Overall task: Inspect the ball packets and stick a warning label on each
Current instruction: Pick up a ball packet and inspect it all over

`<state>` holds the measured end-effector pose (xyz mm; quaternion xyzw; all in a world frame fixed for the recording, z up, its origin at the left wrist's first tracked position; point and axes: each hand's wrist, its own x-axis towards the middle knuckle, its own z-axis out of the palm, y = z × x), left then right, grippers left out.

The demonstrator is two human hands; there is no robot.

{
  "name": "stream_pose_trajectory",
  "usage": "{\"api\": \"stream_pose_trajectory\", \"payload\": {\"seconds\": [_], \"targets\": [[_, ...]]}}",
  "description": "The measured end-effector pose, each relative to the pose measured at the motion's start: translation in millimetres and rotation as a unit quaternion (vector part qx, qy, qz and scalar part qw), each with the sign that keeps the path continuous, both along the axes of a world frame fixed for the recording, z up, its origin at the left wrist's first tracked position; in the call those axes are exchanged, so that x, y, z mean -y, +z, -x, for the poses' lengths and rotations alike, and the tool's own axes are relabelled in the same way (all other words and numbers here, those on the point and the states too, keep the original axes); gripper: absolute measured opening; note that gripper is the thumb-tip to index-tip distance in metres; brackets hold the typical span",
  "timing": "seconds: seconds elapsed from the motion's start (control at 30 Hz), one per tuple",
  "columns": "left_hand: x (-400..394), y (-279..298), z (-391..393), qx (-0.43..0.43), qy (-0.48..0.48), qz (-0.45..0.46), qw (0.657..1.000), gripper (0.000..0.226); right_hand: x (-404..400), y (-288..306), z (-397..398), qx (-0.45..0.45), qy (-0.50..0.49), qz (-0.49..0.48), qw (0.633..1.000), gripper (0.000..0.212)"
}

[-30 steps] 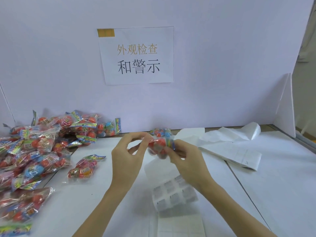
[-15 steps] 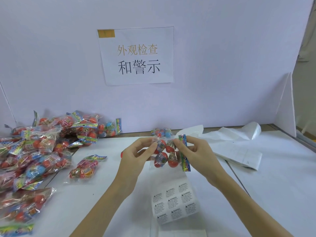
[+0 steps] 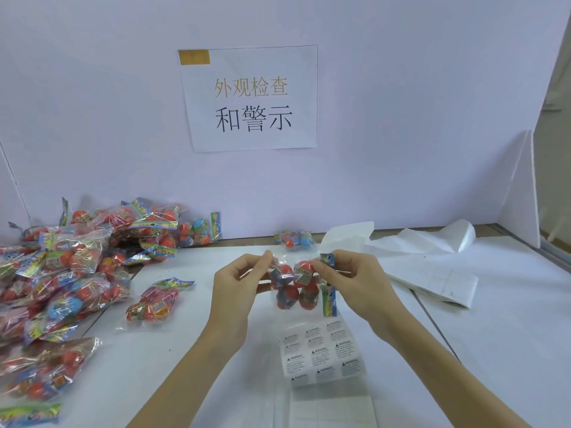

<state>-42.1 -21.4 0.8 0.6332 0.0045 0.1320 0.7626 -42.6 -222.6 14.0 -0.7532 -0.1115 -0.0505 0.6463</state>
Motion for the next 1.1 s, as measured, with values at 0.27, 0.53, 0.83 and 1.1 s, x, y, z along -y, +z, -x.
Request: {"api": "stream_pose_trajectory", "payload": {"seconds": [0.27, 0.53, 0.83, 1.1], "targets": [[9, -4, 2, 0.041, 0.05, -0.146, 0.987, 0.03, -2, 1, -1, 0.015, -0.053, 0.026, 0.998, 0.02], [1, 0, 7, 0.045, -0.109, -0.14, 0.983, 0.013, 4, 4, -1, -0.001, -0.014, -0.047, 0.999, 0.024], [10, -3, 9, -0.016, -0.115, -0.063, 0.991, 0.02, 7, 6, -1, -0.037, -0.003, -0.118, 0.992, 0.015], [4, -1, 10, -0.016, -0.119, -0.127, 0.985, 0.029, 3, 3, 0, -0.031, -0.023, -0.066, 0.997, 0.026]]}}
